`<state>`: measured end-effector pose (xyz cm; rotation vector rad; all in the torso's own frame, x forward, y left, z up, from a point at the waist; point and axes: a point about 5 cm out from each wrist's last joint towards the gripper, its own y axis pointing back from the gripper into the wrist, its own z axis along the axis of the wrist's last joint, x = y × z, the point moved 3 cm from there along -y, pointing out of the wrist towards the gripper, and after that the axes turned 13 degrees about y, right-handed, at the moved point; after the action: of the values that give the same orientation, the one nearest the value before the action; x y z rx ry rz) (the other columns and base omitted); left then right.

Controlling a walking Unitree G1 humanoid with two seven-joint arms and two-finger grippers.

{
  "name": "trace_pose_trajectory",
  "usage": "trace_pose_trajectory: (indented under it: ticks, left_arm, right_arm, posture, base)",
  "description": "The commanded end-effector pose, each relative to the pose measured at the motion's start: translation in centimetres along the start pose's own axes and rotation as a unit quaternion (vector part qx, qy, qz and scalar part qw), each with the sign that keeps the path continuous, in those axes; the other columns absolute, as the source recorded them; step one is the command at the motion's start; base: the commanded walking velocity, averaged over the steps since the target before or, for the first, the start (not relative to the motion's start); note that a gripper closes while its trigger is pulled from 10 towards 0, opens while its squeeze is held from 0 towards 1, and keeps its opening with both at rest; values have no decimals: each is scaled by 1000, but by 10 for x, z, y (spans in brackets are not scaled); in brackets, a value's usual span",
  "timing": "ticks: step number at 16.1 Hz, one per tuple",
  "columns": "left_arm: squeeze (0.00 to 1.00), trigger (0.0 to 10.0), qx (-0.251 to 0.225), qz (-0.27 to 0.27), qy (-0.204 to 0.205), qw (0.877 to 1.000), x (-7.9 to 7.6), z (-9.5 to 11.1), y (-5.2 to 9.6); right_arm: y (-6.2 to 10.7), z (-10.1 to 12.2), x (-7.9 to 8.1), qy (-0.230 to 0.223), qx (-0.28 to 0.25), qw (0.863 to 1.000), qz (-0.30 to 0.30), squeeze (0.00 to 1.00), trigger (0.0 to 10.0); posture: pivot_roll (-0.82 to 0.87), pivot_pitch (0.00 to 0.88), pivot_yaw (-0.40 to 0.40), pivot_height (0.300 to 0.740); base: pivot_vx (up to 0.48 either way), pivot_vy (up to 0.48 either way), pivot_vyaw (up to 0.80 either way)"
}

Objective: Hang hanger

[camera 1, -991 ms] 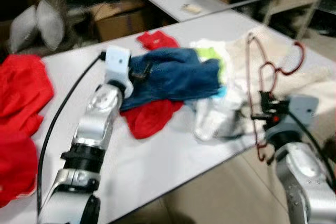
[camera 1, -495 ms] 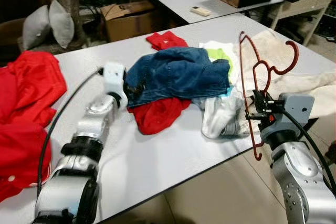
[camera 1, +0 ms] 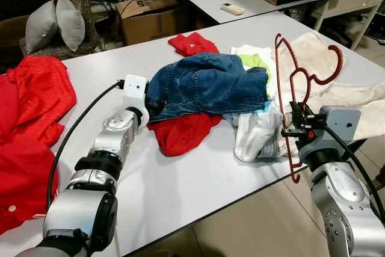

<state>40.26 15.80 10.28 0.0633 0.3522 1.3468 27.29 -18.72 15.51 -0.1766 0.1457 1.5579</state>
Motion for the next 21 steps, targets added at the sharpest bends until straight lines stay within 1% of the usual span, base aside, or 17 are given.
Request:
trace_pose_trajectory:
  ticks: [1, 4, 9, 12, 15, 17, 19, 21]
  left_arm:
    - [0, 0, -11, -1, 2, 1000, -1, 7, -2]
    - [0, 0, -10, -10, -1, 1000, -4, 4, -2]
    - [0, 0, -13, -23, 6, 1000, -7, 2, -2]
    - [0, 0, -26, -28, 18, 999, -7, 8, -2]
    - [0, 0, -44, -23, 21, 999, -7, 15, -2]
    - [0, 0, -63, -42, 23, 997, -17, 17, 1]
    - [0, 0, -79, -50, 36, 995, -21, 21, 2]
    - [0, 0, -91, -64, 44, 993, -26, 27, 3]
  right_arm:
    - [-1, 6, 2, -2, -15, 1000, 4, 0, 10000]
    - [-3, 6, 3, -2, -16, 1000, 6, 0, 10000]
    - [-3, 5, 5, 0, -15, 1000, 8, 0, 10000]
    - [-4, 5, 5, -1, -17, 1000, 7, 0, 10000]
    - [-8, 8, 6, -3, -25, 1000, 4, 0, 10000]
    - [-7, 4, 6, -7, -19, 1000, 0, 0, 10000]
    - [-8, 5, 9, -3, -20, 1000, 12, 0, 10000]
    - [-10, 7, 7, -2, -22, 1000, 11, 0, 10000]
  posture:
    - [28, 0, 70, 740]
    - [30, 0, 69, 740]
    - [39, 0, 70, 740]
    - [51, 0, 71, 740]
    - [77, 0, 86, 740]
    - [89, 0, 62, 740]
    - [87, 0, 61, 740]
    - [87, 0, 61, 740]
  base:
    - [0, 0, 0]
    - [0, 0, 0]
    - [0, 0, 0]
    - [0, 0, 0]
    - [0, 0, 0]
    - [0, 0, 0]
    - [0, 0, 0]
    - [0, 0, 0]
